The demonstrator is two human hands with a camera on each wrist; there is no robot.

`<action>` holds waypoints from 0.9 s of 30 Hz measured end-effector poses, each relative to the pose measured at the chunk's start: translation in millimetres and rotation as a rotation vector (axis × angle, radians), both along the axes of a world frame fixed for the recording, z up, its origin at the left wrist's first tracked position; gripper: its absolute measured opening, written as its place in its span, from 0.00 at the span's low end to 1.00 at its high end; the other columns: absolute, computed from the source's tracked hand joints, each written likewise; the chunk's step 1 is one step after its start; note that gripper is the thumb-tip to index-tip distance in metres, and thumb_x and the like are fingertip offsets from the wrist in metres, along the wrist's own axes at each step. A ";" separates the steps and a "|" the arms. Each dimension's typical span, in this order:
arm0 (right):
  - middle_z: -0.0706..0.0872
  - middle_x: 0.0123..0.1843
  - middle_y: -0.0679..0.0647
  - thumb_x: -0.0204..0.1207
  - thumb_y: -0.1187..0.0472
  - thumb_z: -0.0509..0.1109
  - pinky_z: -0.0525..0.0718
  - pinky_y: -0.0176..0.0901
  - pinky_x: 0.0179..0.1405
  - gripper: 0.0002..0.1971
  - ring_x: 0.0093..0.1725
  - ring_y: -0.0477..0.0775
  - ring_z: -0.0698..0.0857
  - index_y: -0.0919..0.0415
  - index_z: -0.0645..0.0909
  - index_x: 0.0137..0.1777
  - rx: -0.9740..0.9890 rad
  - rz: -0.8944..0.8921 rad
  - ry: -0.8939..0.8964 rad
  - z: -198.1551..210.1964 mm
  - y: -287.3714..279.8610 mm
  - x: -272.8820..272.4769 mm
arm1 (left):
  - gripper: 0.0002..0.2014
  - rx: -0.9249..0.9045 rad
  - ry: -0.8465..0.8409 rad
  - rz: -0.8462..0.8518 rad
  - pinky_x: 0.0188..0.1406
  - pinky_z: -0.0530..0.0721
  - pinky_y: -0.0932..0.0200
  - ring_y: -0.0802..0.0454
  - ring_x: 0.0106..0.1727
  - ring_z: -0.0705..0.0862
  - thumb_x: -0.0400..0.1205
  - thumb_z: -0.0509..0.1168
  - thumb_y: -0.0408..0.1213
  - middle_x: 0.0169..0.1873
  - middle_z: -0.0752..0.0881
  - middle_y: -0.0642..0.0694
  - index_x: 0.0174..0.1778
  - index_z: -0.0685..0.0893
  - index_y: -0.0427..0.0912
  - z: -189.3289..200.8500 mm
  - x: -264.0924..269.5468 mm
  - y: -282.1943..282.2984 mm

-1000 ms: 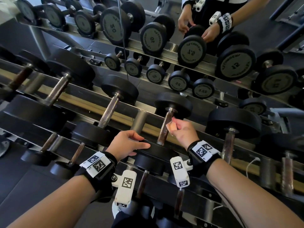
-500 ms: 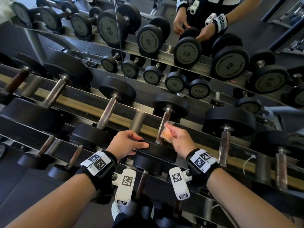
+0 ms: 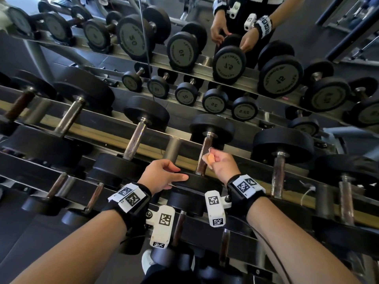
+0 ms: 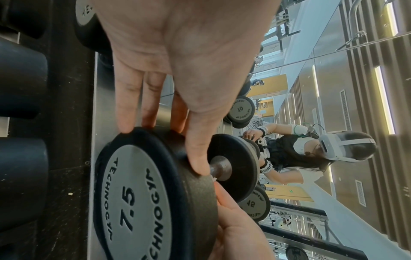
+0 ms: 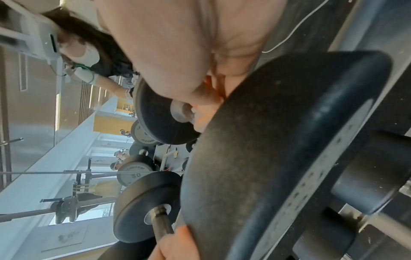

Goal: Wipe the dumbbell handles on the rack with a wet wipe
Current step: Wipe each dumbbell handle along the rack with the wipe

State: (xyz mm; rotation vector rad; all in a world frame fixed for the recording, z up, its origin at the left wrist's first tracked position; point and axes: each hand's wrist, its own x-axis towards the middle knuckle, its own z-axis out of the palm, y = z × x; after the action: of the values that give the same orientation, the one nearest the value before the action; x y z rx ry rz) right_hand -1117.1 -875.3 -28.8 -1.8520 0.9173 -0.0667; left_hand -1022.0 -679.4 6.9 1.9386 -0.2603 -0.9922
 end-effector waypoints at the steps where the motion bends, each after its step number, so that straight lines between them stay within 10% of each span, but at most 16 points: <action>1: 0.88 0.65 0.59 0.82 0.60 0.69 0.77 0.57 0.74 0.19 0.67 0.60 0.85 0.61 0.81 0.73 0.019 -0.009 0.006 2.1 1.8 -2.6 | 0.19 -0.001 -0.002 -0.008 0.51 0.92 0.46 0.47 0.53 0.90 0.66 0.85 0.44 0.49 0.91 0.41 0.45 0.86 0.41 -0.1 0.6 -0.1; 11: 0.90 0.59 0.53 0.81 0.59 0.73 0.78 0.38 0.64 0.15 0.60 0.52 0.86 0.59 0.86 0.66 0.123 0.030 0.081 28.8 20.5 -32.4 | 0.16 0.050 -0.126 -0.105 0.30 0.76 0.63 0.57 0.32 0.80 0.67 0.84 0.46 0.35 0.86 0.51 0.41 0.85 0.43 8.1 -0.3 -2.7; 15: 0.90 0.57 0.63 0.77 0.73 0.71 0.80 0.45 0.67 0.14 0.56 0.56 0.87 0.66 0.88 0.61 0.243 -0.091 -0.078 47.6 20.1 -43.0 | 0.16 0.117 -0.264 -0.189 0.47 0.79 0.63 0.51 0.52 0.86 0.73 0.80 0.43 0.48 0.87 0.49 0.51 0.85 0.43 23.8 -8.1 -7.3; 19: 0.90 0.58 0.62 0.71 0.76 0.68 0.83 0.46 0.63 0.17 0.55 0.57 0.88 0.62 0.87 0.57 0.311 -0.189 -0.210 70.9 5.5 -57.0 | 0.25 0.276 -0.594 -0.357 0.73 0.71 0.48 0.44 0.74 0.70 0.76 0.77 0.42 0.69 0.74 0.48 0.68 0.78 0.53 41.8 -18.8 -20.3; 27: 0.88 0.60 0.57 0.79 0.77 0.61 0.86 0.54 0.64 0.20 0.62 0.57 0.86 0.58 0.85 0.62 0.404 -0.101 -0.272 112.7 -76.3 -133.0 | 0.13 0.027 -0.651 -0.254 0.70 0.75 0.51 0.48 0.65 0.77 0.77 0.76 0.41 0.58 0.78 0.52 0.56 0.84 0.56 53.4 -91.2 -77.1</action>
State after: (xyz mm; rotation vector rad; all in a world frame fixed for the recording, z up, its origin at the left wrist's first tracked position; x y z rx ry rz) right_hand -1250.1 -951.5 83.9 -1.3830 0.7677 -0.1779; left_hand -1113.2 -756.5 60.3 2.2439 -0.8809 -0.4838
